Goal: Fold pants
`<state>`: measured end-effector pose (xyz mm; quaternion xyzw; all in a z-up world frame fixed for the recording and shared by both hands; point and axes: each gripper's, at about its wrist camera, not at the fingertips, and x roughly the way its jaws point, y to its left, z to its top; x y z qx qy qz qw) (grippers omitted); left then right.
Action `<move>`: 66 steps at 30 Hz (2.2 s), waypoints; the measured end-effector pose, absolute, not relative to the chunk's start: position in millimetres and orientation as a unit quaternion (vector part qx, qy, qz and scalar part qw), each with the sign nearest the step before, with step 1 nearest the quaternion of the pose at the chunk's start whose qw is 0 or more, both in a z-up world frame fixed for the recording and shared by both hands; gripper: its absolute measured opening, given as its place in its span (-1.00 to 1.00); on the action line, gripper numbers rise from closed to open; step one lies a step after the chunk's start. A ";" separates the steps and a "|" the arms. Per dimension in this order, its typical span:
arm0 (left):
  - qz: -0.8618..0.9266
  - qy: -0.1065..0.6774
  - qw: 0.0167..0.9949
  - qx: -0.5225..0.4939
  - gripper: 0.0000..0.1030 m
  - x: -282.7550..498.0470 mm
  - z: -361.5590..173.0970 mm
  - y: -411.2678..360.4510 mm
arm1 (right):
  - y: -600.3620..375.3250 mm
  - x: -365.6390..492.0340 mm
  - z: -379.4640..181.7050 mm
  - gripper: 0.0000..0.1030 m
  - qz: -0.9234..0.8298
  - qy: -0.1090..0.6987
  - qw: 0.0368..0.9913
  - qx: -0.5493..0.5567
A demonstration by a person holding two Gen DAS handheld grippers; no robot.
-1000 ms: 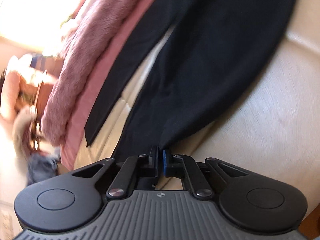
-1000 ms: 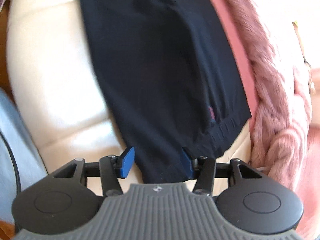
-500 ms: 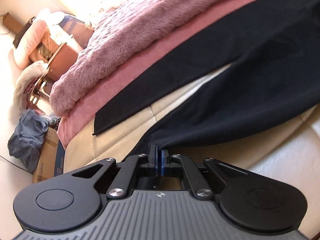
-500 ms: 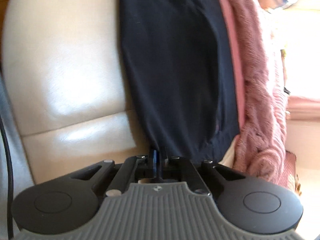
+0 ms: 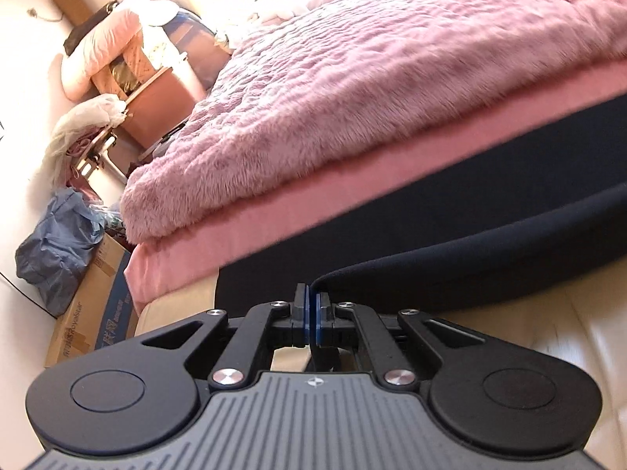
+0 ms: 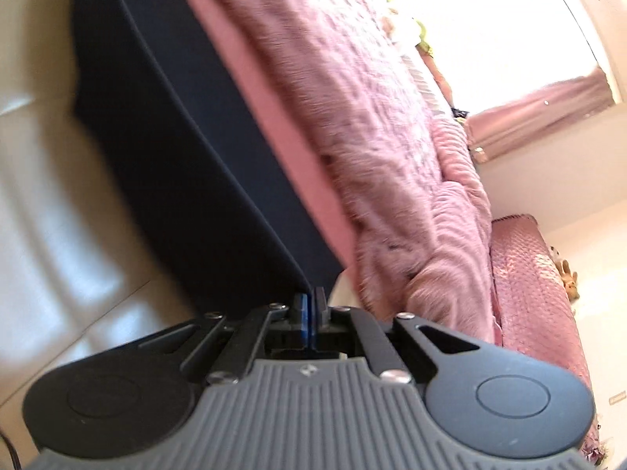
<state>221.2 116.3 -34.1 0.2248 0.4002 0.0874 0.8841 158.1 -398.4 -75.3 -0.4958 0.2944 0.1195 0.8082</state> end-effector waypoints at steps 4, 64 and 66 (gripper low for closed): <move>0.086 0.417 0.879 0.214 -0.95 269.1 -34.3 125.0 | -392.2 219.9 -67.4 -1.00 0.107 0.309 0.813 -0.482; 0.030 0.423 0.904 0.049 -0.49 297.2 -98.2 108.8 | -513.1 258.4 -122.7 0.12 -0.152 0.354 0.911 0.148; 0.031 0.440 0.897 0.040 -0.59 292.9 -109.7 107.8 | -532.1 238.9 -137.6 0.09 -0.163 0.350 0.891 0.238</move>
